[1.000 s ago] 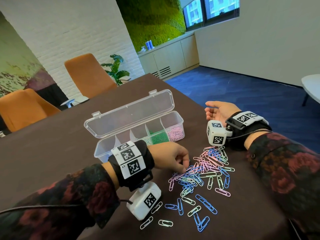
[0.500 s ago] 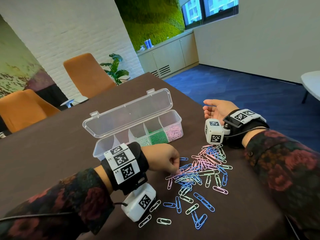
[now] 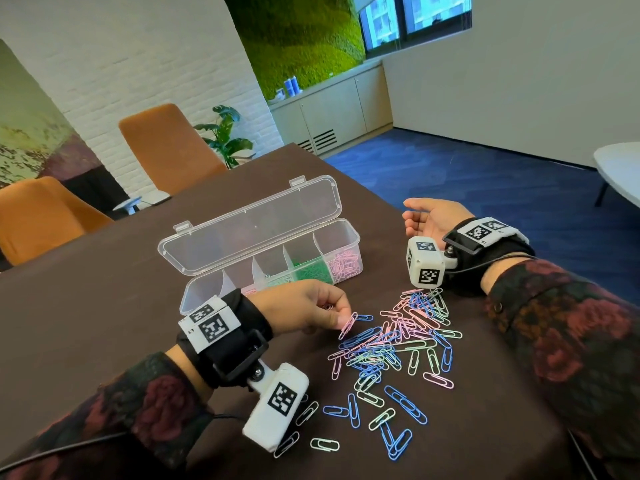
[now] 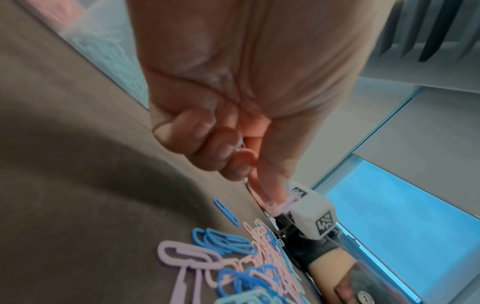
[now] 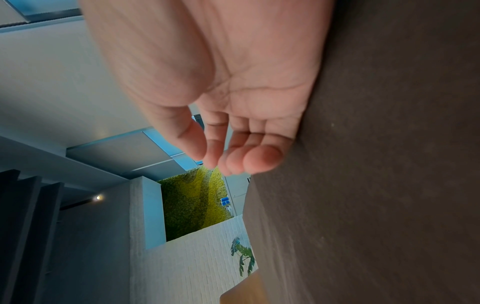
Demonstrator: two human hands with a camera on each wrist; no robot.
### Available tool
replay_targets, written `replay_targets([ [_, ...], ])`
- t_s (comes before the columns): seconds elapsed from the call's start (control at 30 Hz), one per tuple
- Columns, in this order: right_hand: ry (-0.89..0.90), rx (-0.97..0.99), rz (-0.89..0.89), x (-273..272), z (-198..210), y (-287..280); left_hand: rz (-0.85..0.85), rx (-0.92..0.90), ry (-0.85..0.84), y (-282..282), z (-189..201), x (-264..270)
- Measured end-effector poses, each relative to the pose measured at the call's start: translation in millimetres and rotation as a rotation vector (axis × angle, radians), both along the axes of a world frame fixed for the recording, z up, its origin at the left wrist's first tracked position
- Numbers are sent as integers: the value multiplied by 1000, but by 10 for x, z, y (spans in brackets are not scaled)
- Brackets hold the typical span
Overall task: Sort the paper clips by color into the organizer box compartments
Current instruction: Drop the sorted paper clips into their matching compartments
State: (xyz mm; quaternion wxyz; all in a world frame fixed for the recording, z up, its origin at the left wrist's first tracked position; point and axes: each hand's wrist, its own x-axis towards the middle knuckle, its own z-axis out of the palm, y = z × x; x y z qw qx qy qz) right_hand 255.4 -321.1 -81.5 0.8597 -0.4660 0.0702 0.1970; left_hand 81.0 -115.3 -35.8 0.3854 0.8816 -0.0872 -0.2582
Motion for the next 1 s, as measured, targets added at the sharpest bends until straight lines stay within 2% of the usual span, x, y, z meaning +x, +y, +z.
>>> replay_targets([
  [0.3,-4,-19,9,10,-7,3,22,-32,-46,7,-22,-79],
  [0.47,2,-24,14,-2,-1,-1,-21,156,-173,-49,-15,-60],
  [0.7,15,-26,22,-18,6,-3,-216,435,-258,-279,-3,-36],
  [1.0,27,-28,25,-36,24,-2,-291,507,-267,-415,-15,35],
])
